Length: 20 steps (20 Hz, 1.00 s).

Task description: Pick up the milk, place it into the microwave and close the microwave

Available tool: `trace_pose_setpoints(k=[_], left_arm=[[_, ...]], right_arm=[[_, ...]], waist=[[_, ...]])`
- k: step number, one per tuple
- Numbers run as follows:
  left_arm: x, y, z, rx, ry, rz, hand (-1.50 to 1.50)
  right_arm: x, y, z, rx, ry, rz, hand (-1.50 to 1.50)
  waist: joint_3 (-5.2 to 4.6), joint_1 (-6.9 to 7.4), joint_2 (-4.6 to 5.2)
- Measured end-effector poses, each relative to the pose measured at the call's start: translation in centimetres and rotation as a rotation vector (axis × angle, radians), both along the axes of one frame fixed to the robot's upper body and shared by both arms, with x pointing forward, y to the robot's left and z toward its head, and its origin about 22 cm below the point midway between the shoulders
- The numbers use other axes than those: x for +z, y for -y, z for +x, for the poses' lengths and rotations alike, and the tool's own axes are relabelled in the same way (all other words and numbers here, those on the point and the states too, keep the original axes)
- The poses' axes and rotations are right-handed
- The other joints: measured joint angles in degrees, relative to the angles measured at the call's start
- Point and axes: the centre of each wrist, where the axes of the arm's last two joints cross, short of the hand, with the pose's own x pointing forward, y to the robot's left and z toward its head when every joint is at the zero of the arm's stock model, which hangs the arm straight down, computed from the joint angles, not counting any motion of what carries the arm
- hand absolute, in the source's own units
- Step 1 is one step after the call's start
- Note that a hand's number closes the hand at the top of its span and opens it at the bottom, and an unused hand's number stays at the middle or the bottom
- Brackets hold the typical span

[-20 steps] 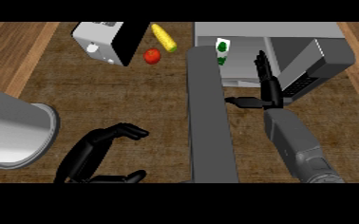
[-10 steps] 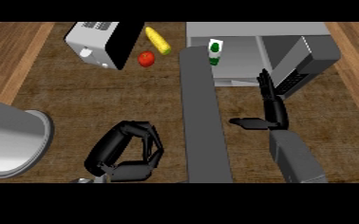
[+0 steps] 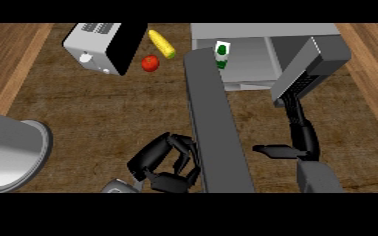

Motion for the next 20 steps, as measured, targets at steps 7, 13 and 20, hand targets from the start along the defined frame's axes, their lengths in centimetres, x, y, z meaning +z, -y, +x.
trace_pose_setpoints(k=[7, 13, 20], left_arm=[[-2.2, 3.9, -0.7, -0.101, -0.014, 0.019, 1.50], [-3.0, 7.7, -1.5, -0.101, 0.011, 0.059, 1.50], [-2.7, 9.7, -1.5, 0.033, 0.013, 0.044, 1.50]], right_arm=[[2.9, 2.2, -4.3, -0.015, 0.040, 0.012, -1.50], [6.6, 4.4, -6.7, 0.001, 0.072, 0.032, -1.50], [9.9, 5.4, -7.3, 0.089, 0.102, 0.084, -1.50]], waist=[[-0.02, -0.62, 0.20], [0.00, -0.97, 0.54], [-0.04, -3.11, 1.11]])
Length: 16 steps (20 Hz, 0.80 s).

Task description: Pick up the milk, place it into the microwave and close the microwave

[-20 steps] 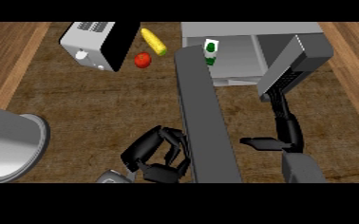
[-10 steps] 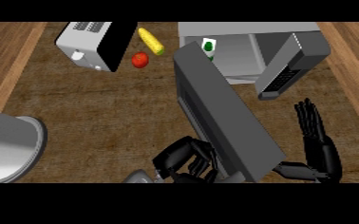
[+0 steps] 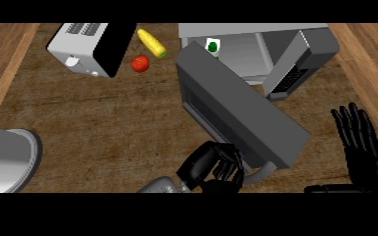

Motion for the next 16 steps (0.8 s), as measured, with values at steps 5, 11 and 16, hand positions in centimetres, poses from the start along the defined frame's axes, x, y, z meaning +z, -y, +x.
trace_pose_setpoints(k=[5, 11, 16], left_arm=[[0.9, 0.9, 0.7, 0.089, 0.025, -0.058, 1.50], [2.6, 1.9, 2.5, 0.148, 0.074, -0.121, 1.50], [4.2, 2.5, 4.3, 0.210, 0.083, -0.149, 1.50]], right_arm=[[2.2, 0.2, 0.2, 0.080, 0.026, 0.003, -1.50], [4.5, -0.4, 0.7, 0.219, 0.053, -0.009, -1.50], [6.1, -0.7, 1.1, 0.298, 0.071, -0.010, -1.50]], waist=[[-0.09, -1.89, 0.39], [-0.16, -4.18, 0.89], [-0.15, -6.39, 1.50]])
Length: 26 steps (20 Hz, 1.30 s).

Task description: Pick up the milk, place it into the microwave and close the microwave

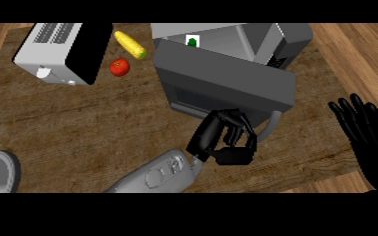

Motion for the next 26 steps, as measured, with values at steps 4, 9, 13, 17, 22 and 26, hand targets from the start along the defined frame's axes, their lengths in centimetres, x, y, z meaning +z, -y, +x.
trace_pose_setpoints(k=[4, 9, 13, 17, 22, 26], left_arm=[[1.0, 0.1, 1.8, 0.063, -0.014, -0.011, 1.50], [2.6, 0.2, 3.8, 0.141, -0.031, -0.073, 1.50], [3.7, 0.0, 5.1, 0.191, -0.038, -0.145, 1.50], [4.4, -0.3, 6.4, 0.225, -0.035, -0.188, 1.50], [4.5, -0.6, 7.0, 0.253, -0.029, -0.232, 1.50], [4.3, -0.7, 7.1, 0.265, -0.018, -0.256, 1.50]], right_arm=[[1.1, -0.3, 0.2, 0.043, 0.021, 0.009, -1.50], [1.9, -0.5, 0.3, 0.081, 0.024, 0.032, -1.50], [2.6, -0.5, 0.3, 0.103, 0.024, 0.041, -1.50], [3.4, -0.5, 0.5, 0.122, 0.031, 0.038, -1.50], [4.6, -0.2, 0.8, 0.134, 0.050, 0.026, -1.50], [5.2, -0.1, 0.8, 0.152, 0.056, 0.026, -1.50]], waist=[[0.02, -1.76, 0.47], [-0.06, -3.45, 1.22], [-0.12, -4.57, 1.80], [-0.12, -5.51, 2.32], [-0.05, -6.59, 2.46], [0.05, -7.11, 2.43]])
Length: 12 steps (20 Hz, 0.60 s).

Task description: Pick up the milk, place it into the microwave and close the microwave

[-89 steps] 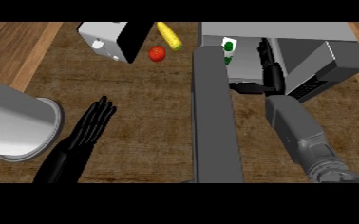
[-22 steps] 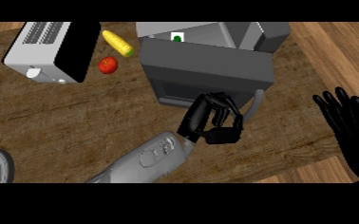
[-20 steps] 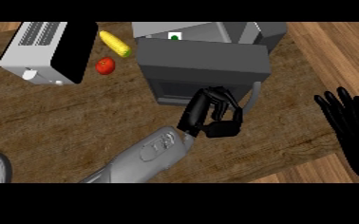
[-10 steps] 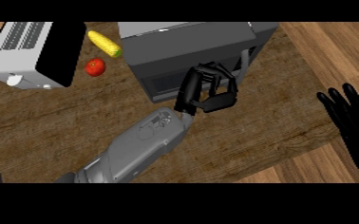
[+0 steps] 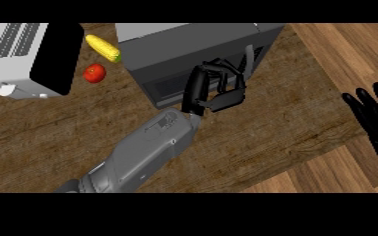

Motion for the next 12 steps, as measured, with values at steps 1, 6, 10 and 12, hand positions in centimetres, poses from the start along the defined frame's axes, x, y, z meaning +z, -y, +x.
trace_pose_setpoints(k=[1, 6, 10, 12], left_arm=[[0.0, 0.0, 0.0, 0.000, 0.004, -0.003, 1.50], [-0.1, 0.0, 0.1, 0.001, 0.026, -0.023, 1.50], [-0.3, -0.1, 0.1, 0.008, 0.040, -0.038, 1.50], [-0.4, -0.1, 0.1, 0.016, 0.048, -0.043, 1.50]], right_arm=[[0.2, 0.0, 0.1, 0.005, 0.005, 0.001, -1.50], [1.0, 0.0, 0.3, 0.020, 0.018, 0.011, -1.50], [1.6, 0.2, 0.4, 0.021, 0.022, 0.009, -1.50], [1.9, 0.3, 0.4, 0.024, 0.024, 0.005, -1.50]], waist=[[0.02, -0.01, 0.02], [0.07, -0.18, 0.22], [0.10, -0.46, 0.25], [0.11, -0.72, 0.25]])
